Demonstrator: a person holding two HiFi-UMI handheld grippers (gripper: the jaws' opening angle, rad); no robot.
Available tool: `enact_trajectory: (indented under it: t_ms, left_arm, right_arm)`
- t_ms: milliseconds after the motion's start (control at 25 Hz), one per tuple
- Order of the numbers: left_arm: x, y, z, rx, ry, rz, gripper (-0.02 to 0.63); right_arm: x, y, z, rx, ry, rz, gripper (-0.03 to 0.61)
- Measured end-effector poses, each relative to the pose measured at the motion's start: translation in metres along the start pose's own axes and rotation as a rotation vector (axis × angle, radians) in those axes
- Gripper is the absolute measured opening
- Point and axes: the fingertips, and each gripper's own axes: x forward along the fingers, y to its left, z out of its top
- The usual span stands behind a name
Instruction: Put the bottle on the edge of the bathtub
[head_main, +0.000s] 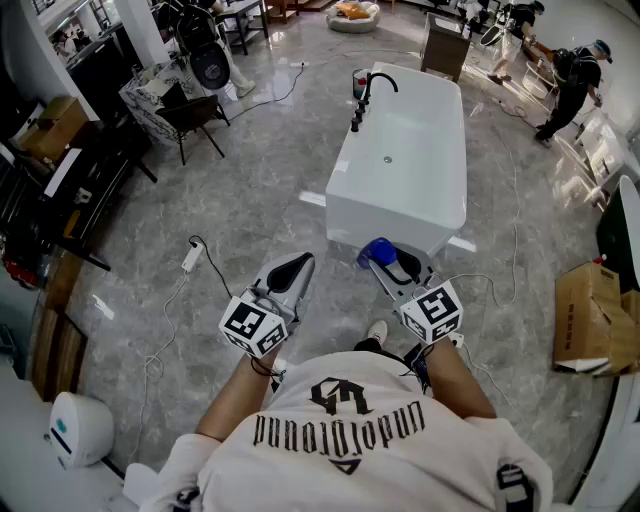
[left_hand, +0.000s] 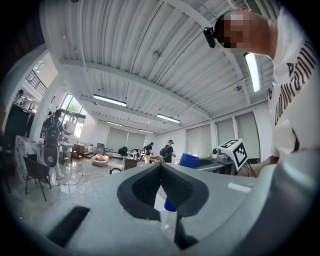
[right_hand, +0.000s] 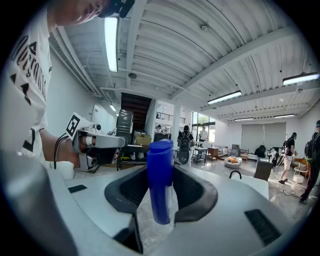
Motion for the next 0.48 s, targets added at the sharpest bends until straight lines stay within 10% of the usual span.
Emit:
enact_trajectory:
  t_ms: [480]
  left_arm:
    - [0.004,0.013,-0.003,0.009,0.009,0.029,0.015]
  right_arm:
    - [0.006,-0.011,-0.007,0.001,0.004,0.010,0.155]
